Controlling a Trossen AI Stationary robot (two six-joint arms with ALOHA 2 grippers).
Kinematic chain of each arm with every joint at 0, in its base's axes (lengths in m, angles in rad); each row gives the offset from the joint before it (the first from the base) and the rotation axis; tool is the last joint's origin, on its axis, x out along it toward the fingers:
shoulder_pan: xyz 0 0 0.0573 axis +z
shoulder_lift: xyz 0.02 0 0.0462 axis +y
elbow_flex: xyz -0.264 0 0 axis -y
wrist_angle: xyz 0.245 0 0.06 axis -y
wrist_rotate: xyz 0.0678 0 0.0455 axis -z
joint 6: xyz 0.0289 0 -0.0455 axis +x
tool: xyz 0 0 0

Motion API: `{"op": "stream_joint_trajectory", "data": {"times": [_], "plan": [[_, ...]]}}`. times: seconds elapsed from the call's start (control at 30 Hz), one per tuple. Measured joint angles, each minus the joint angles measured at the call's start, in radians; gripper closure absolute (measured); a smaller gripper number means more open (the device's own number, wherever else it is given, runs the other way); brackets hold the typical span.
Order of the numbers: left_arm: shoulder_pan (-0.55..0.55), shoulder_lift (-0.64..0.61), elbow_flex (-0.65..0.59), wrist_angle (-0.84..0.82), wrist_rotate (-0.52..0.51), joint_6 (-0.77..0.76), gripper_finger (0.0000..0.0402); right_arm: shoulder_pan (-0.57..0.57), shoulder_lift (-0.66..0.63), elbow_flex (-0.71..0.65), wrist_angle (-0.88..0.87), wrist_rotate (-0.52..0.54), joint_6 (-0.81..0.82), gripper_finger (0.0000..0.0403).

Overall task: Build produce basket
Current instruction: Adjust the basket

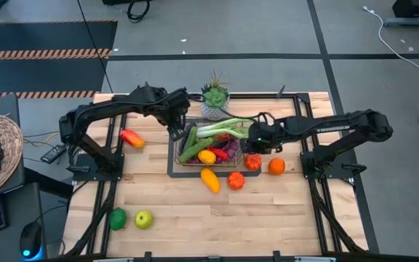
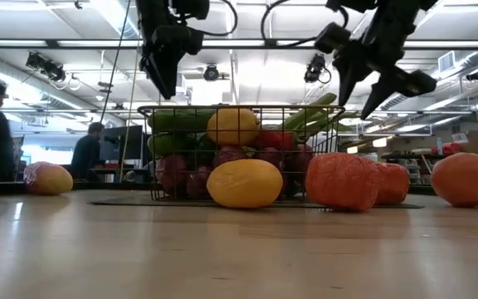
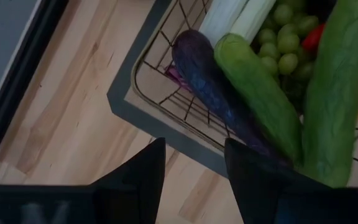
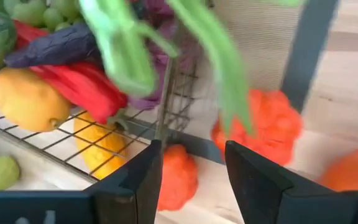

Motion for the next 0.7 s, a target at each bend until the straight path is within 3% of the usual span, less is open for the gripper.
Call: {"op": "stream_joint_trajectory", "data": {"times": [0.2,0.4,0.7], "plan": [[-0.007,-0.030,0.000,0.000,0.006,-0.011,0.0230,0.031,-0.076,0.000,0.014,-0.087,0.013,0.0222],[-0.015,-0.040,0.000,-0.001,0.013,-0.046,0.0230,0.153,-0.071,0.000,0.076,-0.077,0.008,0.0223],[-0.076,-0.040,0.000,-0.001,0.059,-0.058,0.0230,0.267,0.052,-0.001,0.210,-0.052,-0.260,0.0224]]}}
